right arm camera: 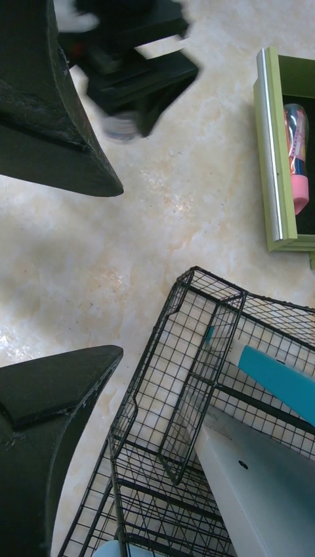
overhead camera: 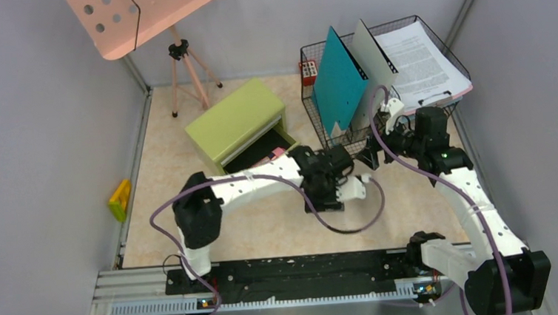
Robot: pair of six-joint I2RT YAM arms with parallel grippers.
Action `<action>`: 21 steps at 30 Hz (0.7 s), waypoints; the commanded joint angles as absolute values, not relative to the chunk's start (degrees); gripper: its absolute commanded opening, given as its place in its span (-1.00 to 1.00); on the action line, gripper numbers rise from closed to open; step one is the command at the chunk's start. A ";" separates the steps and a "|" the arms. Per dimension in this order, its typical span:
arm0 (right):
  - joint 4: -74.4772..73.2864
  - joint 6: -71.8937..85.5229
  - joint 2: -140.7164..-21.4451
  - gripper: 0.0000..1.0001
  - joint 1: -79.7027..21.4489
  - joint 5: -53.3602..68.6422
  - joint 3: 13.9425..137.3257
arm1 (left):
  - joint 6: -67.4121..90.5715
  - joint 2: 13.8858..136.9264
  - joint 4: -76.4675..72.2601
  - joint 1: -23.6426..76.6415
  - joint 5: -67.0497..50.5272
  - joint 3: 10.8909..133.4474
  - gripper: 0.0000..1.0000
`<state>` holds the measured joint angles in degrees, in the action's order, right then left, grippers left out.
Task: Organize the desk
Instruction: Place the stationery in the drawer.
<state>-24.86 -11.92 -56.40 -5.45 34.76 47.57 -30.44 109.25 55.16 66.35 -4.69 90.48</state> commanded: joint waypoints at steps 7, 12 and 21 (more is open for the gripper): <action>-22.53 -12.30 -55.50 0.64 -5.11 35.48 47.50 | -26.63 98.47 63.35 45.39 2.01 95.41 -0.93; -22.50 -12.30 -55.59 0.64 -5.10 35.71 47.37 | -26.02 98.03 65.67 38.91 5.35 94.10 -0.96; -22.66 -12.61 -55.21 0.64 -5.11 36.11 47.02 | -28.64 98.79 67.58 34.26 6.89 90.10 -1.00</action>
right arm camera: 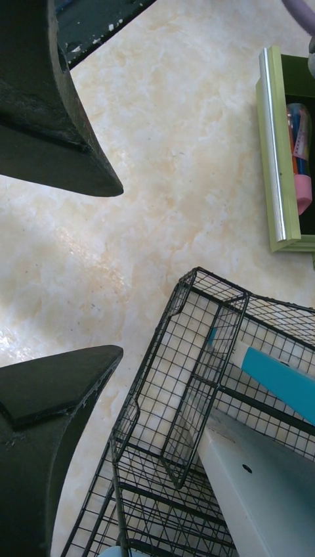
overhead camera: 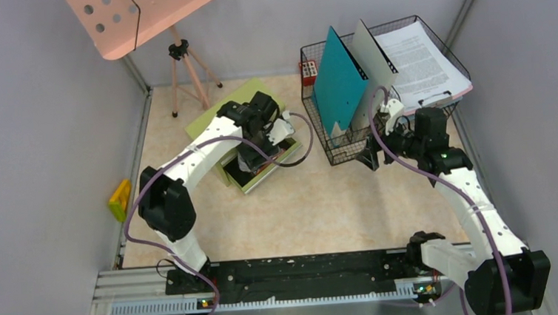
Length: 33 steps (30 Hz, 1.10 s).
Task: Organize the desk
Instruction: Place the stationery in the drawer.
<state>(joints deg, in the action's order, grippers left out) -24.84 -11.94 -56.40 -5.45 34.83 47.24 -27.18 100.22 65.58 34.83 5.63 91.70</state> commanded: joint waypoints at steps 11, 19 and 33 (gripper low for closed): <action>-22.88 -13.01 -54.82 0.64 -5.17 36.34 46.60 | -29.79 97.52 61.59 33.41 11.11 82.46 -1.00; -23.02 -13.01 -55.05 0.64 -5.11 36.47 46.51 | -29.30 96.46 56.22 33.40 12.93 78.56 -1.00; -23.12 -13.32 -54.96 0.64 -5.14 36.29 46.15 | -28.55 96.17 50.87 33.32 12.28 75.73 -0.88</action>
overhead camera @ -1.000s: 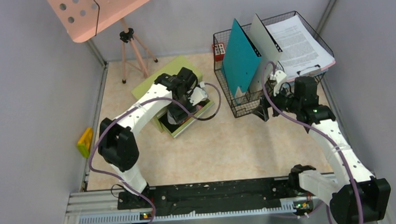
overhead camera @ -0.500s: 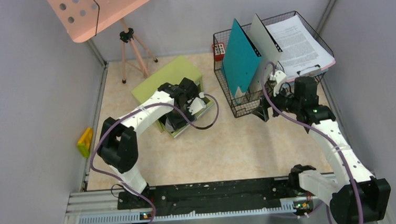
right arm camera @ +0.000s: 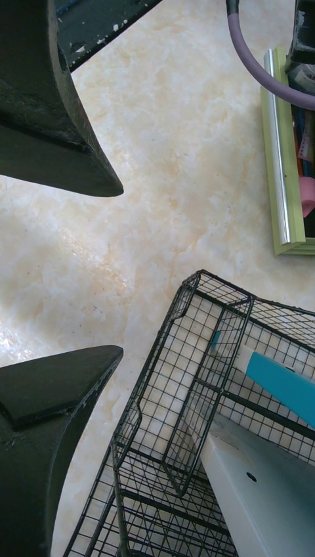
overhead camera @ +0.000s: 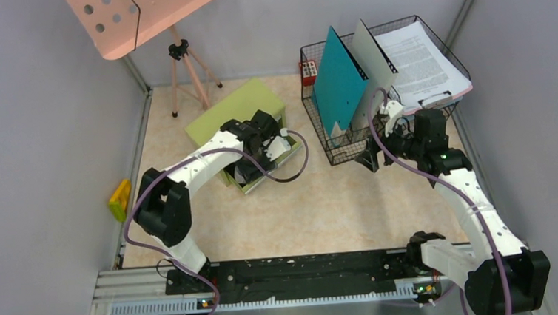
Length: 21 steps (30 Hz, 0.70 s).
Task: Organize the desk
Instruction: Place the stationery in the drawer.
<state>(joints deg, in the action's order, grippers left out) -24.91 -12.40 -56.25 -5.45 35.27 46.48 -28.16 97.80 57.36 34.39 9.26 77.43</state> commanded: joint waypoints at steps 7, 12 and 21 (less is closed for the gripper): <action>-23.07 -13.36 -55.06 0.64 -5.10 36.09 46.05 | -28.28 95.73 50.67 33.22 11.78 74.83 -0.43; -22.98 -13.34 -55.07 0.64 -5.12 36.13 45.99 | -28.39 95.51 51.73 33.22 11.69 75.31 -0.20; -22.86 -13.23 -55.17 0.64 -5.14 36.21 46.01 | -28.39 94.97 54.00 33.23 12.13 76.77 0.13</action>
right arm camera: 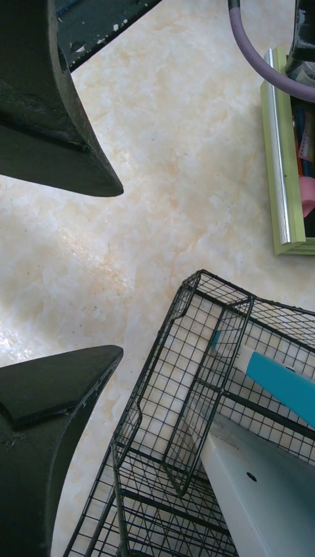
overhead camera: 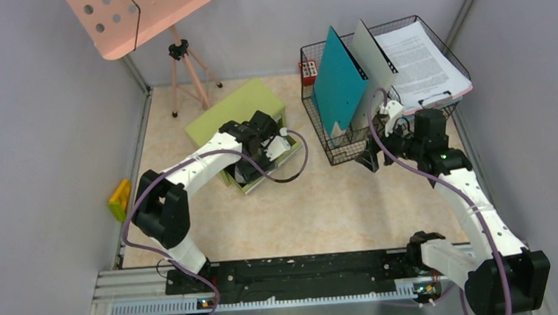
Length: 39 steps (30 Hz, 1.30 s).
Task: Organize the desk
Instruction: Place the stationery in the drawer.
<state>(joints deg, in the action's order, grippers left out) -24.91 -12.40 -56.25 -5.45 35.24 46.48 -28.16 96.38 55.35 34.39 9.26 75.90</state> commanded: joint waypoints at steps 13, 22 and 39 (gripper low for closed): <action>-22.98 -13.22 -55.02 0.64 -5.13 36.25 46.05 | -28.08 93.87 56.16 33.25 12.51 78.32 0.47; -23.09 -13.18 -54.79 0.64 -5.13 36.46 45.98 | -28.01 92.62 57.14 33.32 14.32 80.09 0.54; -22.92 -13.22 -54.91 0.64 -5.13 36.64 45.88 | -24.22 88.40 57.34 35.85 4.06 83.08 0.56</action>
<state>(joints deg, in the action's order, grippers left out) -24.91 -12.40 -56.25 -5.45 35.31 46.48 -26.35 92.23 58.78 34.59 9.82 81.01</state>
